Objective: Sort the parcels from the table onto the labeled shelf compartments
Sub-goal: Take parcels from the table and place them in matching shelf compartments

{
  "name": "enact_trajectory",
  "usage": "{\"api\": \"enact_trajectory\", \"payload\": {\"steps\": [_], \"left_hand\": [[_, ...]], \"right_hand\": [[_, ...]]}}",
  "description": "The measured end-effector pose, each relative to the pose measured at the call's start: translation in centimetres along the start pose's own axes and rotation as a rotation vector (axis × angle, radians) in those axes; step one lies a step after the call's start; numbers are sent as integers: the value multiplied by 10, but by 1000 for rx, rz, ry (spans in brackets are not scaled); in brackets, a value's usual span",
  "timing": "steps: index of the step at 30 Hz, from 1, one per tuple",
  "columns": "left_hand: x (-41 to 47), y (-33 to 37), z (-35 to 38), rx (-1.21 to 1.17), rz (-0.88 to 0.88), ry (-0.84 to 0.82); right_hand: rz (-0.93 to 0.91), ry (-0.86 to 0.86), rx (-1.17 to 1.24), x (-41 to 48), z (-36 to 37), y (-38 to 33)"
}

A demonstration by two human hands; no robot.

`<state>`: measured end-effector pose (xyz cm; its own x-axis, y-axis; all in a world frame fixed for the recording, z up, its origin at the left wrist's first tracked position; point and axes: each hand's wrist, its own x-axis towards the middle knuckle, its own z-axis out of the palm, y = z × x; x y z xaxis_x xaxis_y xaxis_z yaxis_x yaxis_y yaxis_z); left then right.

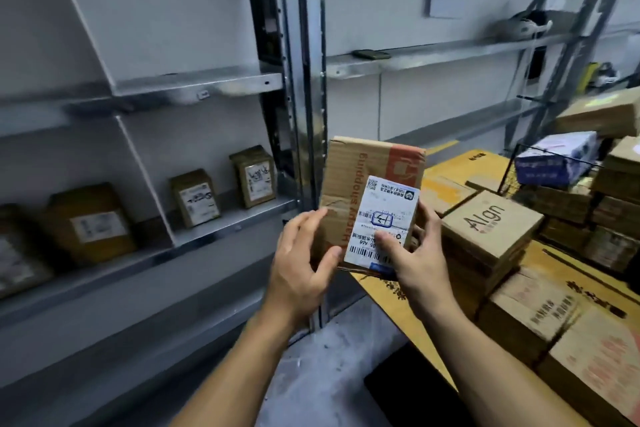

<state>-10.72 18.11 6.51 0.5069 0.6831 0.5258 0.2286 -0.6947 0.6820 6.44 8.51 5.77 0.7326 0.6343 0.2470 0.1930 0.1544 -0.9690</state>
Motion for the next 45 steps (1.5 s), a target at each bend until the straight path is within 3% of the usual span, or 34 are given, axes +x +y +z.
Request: {"api": "enact_trajectory", "payload": {"steps": [4, 12, 19, 33, 45], "left_hand": [[-15, -22, -93, 213, -25, 76], [-58, -53, -283, 838, -116, -17], [-77, -59, -396, 1068, -178, -25], [-24, -89, -501, 1180, -239, 96], [64, -142, -538, 1204, -240, 190]], "right_hand": [[-61, -103, -34, -11, 69, -19], [-161, -265, 60, -55, 220, -74], [-236, -432, 208, -76, 323, -131], [-390, -595, 383, -38, 468, -214], [-503, -540, 268, 73, 586, -237]]}}
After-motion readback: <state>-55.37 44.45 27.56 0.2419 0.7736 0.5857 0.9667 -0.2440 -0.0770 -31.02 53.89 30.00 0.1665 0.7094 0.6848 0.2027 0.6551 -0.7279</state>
